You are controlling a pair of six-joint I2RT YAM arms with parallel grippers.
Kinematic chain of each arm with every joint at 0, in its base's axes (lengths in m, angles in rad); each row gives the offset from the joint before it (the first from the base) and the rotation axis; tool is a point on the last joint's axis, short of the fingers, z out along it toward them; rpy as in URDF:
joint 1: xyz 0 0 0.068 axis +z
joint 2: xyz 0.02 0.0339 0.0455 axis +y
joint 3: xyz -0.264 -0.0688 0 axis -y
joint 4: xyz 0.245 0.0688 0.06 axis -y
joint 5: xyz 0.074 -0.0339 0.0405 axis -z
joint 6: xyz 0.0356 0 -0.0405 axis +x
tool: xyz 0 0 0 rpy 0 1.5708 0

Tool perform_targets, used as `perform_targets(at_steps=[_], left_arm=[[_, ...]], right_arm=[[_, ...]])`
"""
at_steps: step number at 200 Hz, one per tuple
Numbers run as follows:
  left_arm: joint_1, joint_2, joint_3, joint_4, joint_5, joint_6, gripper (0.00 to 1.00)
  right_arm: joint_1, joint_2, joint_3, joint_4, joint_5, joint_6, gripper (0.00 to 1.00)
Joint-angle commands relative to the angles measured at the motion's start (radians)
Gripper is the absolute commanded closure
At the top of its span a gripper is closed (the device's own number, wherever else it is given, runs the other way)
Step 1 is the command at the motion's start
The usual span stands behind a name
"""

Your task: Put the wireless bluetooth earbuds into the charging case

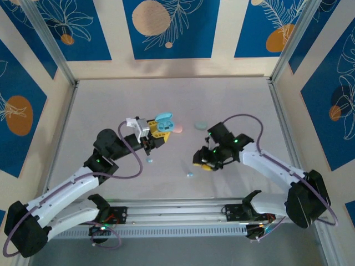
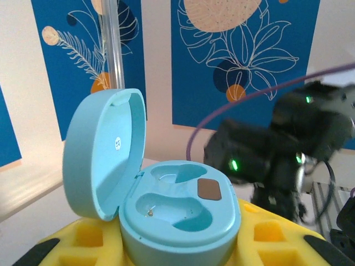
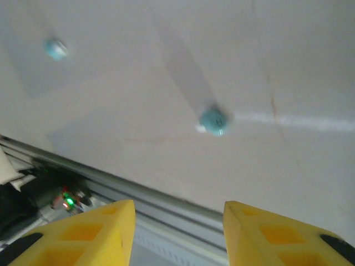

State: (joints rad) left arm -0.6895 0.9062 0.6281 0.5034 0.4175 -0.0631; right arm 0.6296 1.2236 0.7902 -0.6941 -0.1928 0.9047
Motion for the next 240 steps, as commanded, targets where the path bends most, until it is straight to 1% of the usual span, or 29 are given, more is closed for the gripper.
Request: perform_targets(at_steps=[1,11,20,45,76,179,240], left_arm=[[-0.008,-0.022,0.002,-0.018,-0.031,0.038,0.79],[-0.007,-0.023,0.005,-0.027,-0.031,0.043,0.79],[-0.008,-0.023,0.005,-0.03,-0.028,0.045,0.79],[-0.008,-0.028,0.003,-0.029,-0.026,0.043,0.79],[-0.008,-0.029,0.006,-0.037,-0.025,0.046,0.79],[-0.008,0.002,0.027,-0.055,-0.007,0.057,0.79],[-0.008,0.02,0.036,-0.057,0.003,0.059,0.79]], right_arm=[[0.073,0.029,-0.051,0.103,0.007,0.158,0.51],[0.101,0.047,-0.067,0.138,0.024,0.191,0.46],[0.124,0.061,-0.079,0.163,0.039,0.221,0.44],[0.158,0.1,-0.105,0.238,0.056,0.279,0.43],[0.16,0.134,-0.134,0.308,0.05,0.331,0.43],[0.16,0.235,-0.114,0.375,0.078,0.35,0.46],[0.131,0.284,-0.075,0.361,0.112,0.291,0.5]])
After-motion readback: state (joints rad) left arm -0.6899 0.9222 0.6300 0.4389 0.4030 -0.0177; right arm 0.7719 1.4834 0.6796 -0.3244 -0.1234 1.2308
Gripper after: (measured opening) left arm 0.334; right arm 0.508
